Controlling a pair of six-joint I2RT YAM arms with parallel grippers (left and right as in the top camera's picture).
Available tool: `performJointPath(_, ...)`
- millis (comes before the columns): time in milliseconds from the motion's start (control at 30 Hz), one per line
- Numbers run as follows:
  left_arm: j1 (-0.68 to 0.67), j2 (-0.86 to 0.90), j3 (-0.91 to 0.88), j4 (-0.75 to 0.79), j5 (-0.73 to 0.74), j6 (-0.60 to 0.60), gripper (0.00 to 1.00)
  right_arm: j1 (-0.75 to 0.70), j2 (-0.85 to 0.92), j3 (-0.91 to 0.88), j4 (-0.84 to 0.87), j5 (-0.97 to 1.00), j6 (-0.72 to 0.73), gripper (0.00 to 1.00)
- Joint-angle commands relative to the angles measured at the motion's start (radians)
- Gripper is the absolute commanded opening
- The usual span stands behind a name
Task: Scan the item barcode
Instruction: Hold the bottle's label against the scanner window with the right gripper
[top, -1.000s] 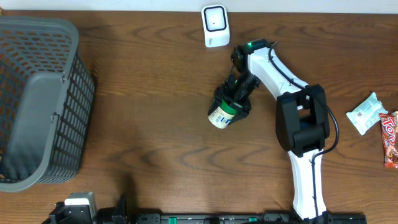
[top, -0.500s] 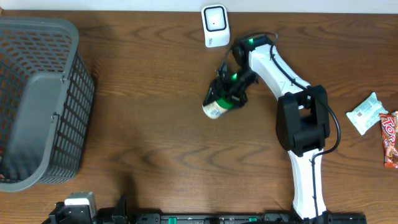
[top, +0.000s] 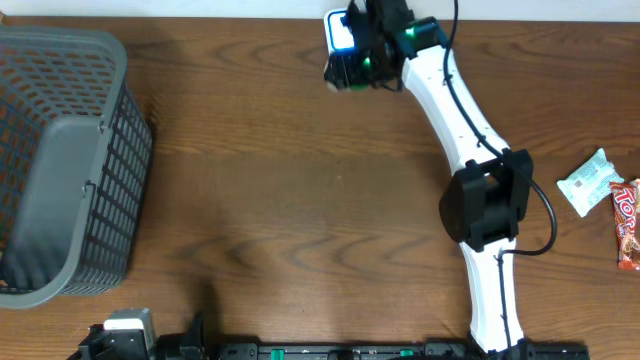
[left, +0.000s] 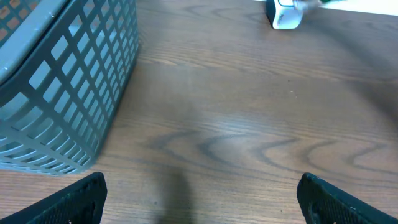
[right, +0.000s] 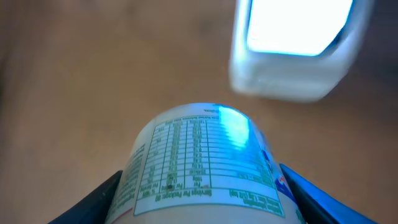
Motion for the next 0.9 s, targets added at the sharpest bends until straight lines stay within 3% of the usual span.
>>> performJointPath(0,0.004,-0.003,0.003,0.002,0.010,0.016,0.98,0.023,-0.008,-0.015,0.111,0.285,0.011,0.63)
performJointPath(267,0.004,-0.003,0.004,0.002,0.010,0.016,0.98,0.043,0.043,-0.066,0.464,0.445,0.017,0.62)
performJointPath(533,0.004,-0.003,0.003,0.002,0.010,0.016,0.98,0.043,0.174,-0.065,0.743,0.545,-0.097,0.63)
performJointPath(867,0.004,-0.003,0.003,0.002,0.010,0.016,0.98,0.028,0.196,-0.065,0.823,0.546,-0.184,0.62)
